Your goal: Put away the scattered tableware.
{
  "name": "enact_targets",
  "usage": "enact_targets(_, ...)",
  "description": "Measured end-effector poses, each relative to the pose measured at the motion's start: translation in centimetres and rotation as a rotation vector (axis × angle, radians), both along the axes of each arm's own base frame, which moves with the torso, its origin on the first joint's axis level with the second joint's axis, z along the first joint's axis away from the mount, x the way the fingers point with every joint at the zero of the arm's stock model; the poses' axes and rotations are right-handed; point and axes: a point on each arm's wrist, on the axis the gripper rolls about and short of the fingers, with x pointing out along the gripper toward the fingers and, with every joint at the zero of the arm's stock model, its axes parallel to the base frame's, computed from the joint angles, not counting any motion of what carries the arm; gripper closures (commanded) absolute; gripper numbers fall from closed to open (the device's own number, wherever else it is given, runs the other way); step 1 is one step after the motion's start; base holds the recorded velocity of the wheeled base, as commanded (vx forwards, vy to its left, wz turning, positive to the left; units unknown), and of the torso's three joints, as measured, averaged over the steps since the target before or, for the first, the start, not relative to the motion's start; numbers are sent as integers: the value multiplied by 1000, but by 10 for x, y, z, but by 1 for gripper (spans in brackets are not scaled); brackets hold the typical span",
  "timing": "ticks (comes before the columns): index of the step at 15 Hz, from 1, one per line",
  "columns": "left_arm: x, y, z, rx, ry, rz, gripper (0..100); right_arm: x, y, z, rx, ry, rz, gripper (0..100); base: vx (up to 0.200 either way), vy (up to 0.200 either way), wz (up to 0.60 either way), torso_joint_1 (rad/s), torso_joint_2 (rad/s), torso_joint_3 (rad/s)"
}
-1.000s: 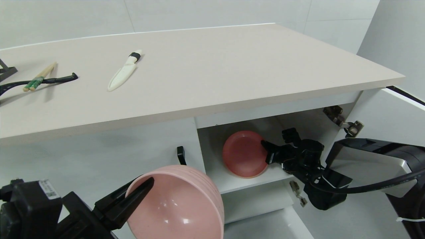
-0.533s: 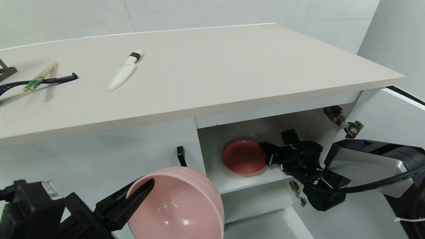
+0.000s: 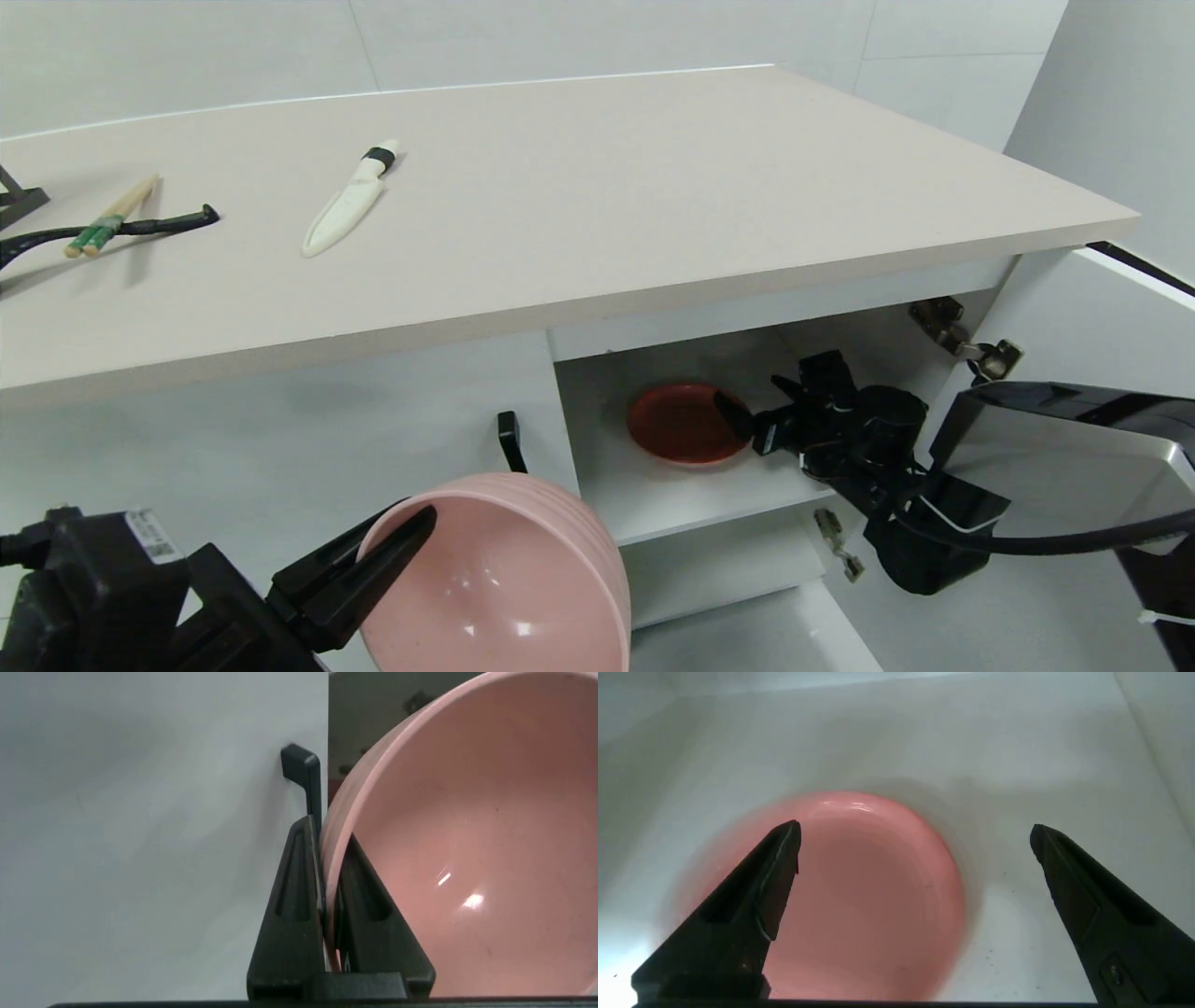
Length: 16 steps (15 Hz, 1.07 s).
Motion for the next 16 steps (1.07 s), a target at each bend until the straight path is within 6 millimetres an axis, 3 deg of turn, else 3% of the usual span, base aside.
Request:
enact_targets(6, 12, -19, 10, 93, -90, -34, 100, -108, -22, 38, -108, 113, 17, 0, 0, 0, 0, 0, 0, 0)
enact_targets(10, 18, -51, 12, 106, -85, -83, 100, -137, -29, 64, -94, 67, 34, 0, 0, 0, 0, 0, 0, 0)
enact_targets(16, 28, -97, 1, 163, -69, -43, 100, -176, -56, 85, -79, 39, 5, 0, 0, 0, 0, 0, 0, 0)
